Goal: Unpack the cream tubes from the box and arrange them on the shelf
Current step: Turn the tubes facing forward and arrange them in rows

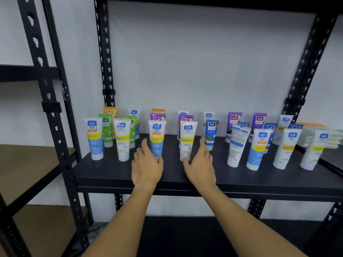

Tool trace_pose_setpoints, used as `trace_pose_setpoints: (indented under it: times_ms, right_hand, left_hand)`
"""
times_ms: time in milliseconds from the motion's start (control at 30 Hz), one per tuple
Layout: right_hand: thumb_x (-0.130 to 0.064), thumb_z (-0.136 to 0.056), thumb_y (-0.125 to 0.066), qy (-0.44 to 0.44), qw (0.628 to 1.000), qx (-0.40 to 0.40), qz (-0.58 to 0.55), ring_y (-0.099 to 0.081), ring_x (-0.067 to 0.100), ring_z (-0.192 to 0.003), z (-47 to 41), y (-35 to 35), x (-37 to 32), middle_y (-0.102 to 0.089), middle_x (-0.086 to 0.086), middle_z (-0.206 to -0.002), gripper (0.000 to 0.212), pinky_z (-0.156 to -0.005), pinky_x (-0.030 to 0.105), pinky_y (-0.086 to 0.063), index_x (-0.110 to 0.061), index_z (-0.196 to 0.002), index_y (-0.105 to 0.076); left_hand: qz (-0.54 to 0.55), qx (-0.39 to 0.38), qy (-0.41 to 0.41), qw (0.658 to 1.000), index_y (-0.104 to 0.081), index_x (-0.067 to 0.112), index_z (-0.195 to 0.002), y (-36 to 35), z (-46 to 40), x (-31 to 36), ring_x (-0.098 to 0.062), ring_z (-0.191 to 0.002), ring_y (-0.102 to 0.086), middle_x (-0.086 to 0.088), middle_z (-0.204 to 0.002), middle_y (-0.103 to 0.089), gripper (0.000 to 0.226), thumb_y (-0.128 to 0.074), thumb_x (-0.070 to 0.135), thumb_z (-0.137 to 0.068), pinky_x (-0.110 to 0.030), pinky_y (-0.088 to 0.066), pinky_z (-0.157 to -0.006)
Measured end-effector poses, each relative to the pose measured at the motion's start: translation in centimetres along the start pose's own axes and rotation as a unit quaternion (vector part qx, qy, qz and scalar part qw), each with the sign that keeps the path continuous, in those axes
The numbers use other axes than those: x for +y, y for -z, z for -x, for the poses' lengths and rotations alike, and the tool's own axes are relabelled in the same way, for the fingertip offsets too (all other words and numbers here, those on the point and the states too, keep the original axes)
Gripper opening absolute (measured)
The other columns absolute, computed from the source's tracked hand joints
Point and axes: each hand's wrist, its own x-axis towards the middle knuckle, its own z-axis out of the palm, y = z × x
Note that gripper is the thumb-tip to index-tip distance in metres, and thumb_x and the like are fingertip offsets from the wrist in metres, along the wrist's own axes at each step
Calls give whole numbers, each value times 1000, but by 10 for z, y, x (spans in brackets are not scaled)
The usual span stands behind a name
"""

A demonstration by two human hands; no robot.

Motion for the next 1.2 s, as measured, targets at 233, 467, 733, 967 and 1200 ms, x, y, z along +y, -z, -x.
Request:
trace_pose_setpoints:
  times_ms: [233,467,733,967,1200]
  right_hand:
    - [-57,-100,-23,16,956,-183,230,-3,30,-153,7,21,23,-6,11,-166,74,-124,47,-8,-14,-159,-10]
    - [-58,-102,-13,82,925,-269,256,1,26,-153,21,56,43,0,2,-167,68,-123,47,-3,-22,-159,-5]
    - [-48,-99,-45,64,984,-152,75,-61,14,-108,28,116,71,-67,-2,-123,40,-92,36,-51,-26,-129,-59]
    - [-32,-92,-63,-16,998,68,-5,-62,18,-100,10,156,108,-62,1,-115,40,-78,37,-54,-22,-128,-49]
    - [-33,-86,-73,-29,987,138,-78,-50,22,-129,-17,165,141,-44,2,-146,74,-91,44,-51,-22,-145,-29]
  left_hand:
    - [-207,-149,10,967,-21,7,-154,2,20,1,-28,-150,-15,-14,-161,-20,76,-26,56,-97,-46,-11,-121]
    - [-224,-236,27,945,-1,4,-156,12,44,20,-30,-151,6,-15,-164,3,75,-16,50,-99,-49,3,-122]
    - [-157,-180,-31,971,-44,9,-142,-5,75,89,-33,-135,-37,-15,-147,-43,63,-29,53,-100,-49,-31,-112]
    - [79,-108,-88,987,-49,20,-134,-31,82,163,-18,-115,-57,0,-128,-58,38,-50,35,-99,-36,-52,-88]
    - [227,-104,-26,968,-35,23,-142,-72,74,204,-20,-126,-52,-4,-143,-48,60,-67,26,-91,-38,-49,-96]
